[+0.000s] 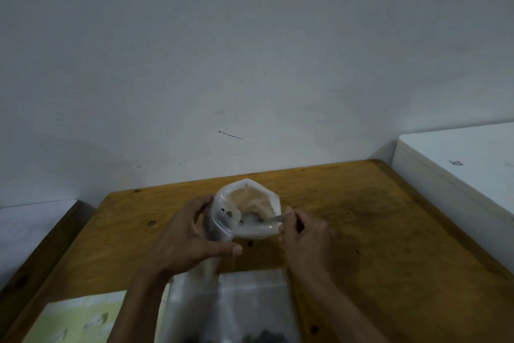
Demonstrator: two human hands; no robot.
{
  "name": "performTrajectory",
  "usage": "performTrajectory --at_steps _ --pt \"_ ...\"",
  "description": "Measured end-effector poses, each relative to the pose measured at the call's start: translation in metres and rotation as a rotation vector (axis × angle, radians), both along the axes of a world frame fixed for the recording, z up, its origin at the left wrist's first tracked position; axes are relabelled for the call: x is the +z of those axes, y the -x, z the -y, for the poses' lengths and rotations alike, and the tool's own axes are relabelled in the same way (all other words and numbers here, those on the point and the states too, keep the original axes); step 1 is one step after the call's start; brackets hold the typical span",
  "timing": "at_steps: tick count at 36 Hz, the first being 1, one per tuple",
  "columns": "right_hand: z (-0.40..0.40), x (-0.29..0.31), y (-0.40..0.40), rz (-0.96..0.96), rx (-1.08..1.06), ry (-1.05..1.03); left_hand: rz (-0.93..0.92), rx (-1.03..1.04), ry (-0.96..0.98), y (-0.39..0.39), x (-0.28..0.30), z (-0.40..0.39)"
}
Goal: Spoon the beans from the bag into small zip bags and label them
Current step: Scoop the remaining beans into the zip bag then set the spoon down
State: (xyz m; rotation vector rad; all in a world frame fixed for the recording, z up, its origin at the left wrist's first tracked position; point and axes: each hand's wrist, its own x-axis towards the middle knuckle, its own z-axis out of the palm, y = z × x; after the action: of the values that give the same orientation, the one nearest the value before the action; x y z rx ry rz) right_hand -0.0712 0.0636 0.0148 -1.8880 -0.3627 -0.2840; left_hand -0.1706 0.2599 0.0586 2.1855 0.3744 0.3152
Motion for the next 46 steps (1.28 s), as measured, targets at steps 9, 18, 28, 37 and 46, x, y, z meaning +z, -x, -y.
performTrajectory --at_steps 9,18,28,37,46 --pt "0.003 0.0 0.0 -0.097 0.01 -0.083 -0.061 0.003 -0.037 0.006 -0.01 -0.009" --pt "-0.003 0.002 0.005 0.043 0.054 -0.087 -0.041 -0.007 -0.048 0.008 -0.015 -0.011" --pt "-0.003 -0.013 0.005 0.01 -0.051 -0.039 -0.017 -0.006 -0.093 0.006 -0.01 -0.006" --pt "-0.012 -0.008 0.008 -0.492 -0.131 -0.307 0.065 -0.076 -0.089 -0.004 0.001 0.004" --pt "-0.015 0.001 0.006 -0.669 -0.082 -0.376 0.052 -0.132 -0.003 -0.002 -0.004 0.001"
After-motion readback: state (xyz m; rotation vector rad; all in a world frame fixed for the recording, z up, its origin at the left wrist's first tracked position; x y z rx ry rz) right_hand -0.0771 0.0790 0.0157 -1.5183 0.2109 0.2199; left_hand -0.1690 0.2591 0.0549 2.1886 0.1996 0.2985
